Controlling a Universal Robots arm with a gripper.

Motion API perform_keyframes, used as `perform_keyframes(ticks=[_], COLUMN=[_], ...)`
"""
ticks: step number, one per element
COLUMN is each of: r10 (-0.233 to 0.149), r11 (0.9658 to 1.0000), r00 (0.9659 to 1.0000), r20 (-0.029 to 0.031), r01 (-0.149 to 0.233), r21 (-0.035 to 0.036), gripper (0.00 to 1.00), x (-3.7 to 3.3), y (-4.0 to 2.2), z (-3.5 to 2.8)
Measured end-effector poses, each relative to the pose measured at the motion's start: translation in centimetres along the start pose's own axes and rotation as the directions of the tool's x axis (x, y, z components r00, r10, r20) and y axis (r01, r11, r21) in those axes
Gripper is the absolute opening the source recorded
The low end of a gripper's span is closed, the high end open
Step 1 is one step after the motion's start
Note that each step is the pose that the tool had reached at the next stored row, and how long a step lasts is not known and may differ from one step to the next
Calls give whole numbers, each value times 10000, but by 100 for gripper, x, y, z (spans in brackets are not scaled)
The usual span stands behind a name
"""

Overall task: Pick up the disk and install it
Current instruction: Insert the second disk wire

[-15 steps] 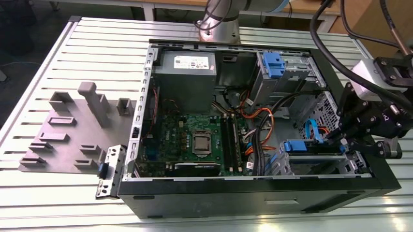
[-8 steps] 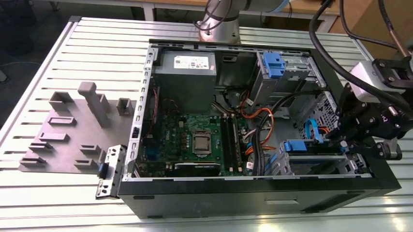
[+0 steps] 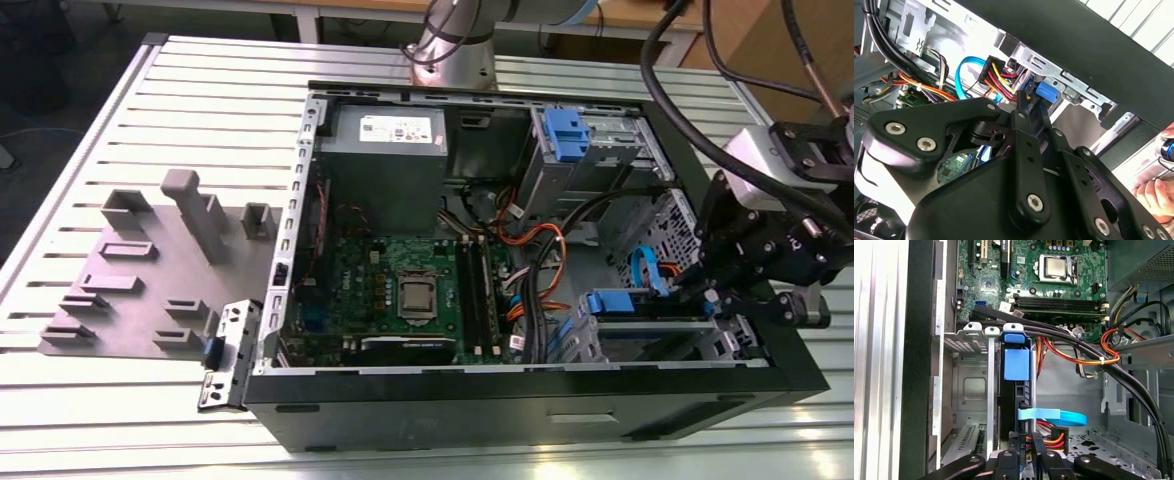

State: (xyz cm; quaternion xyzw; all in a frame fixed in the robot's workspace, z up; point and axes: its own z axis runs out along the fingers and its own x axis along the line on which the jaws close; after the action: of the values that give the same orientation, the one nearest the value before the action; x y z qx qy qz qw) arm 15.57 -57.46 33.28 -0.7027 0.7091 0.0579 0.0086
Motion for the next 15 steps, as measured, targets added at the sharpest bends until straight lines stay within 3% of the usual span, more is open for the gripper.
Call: perform_keyframes(ticks=[8, 10, 15], r10=[0, 0, 0], r11=[10000, 10000, 10000], r00=[10000, 10000, 10000], r20=[0, -1, 1], r01=[0, 0, 0], r21=[0, 0, 0], gripper=[24, 17, 16], x=[0, 0, 0], y=[-4, -4, -4], z=[0, -1, -1])
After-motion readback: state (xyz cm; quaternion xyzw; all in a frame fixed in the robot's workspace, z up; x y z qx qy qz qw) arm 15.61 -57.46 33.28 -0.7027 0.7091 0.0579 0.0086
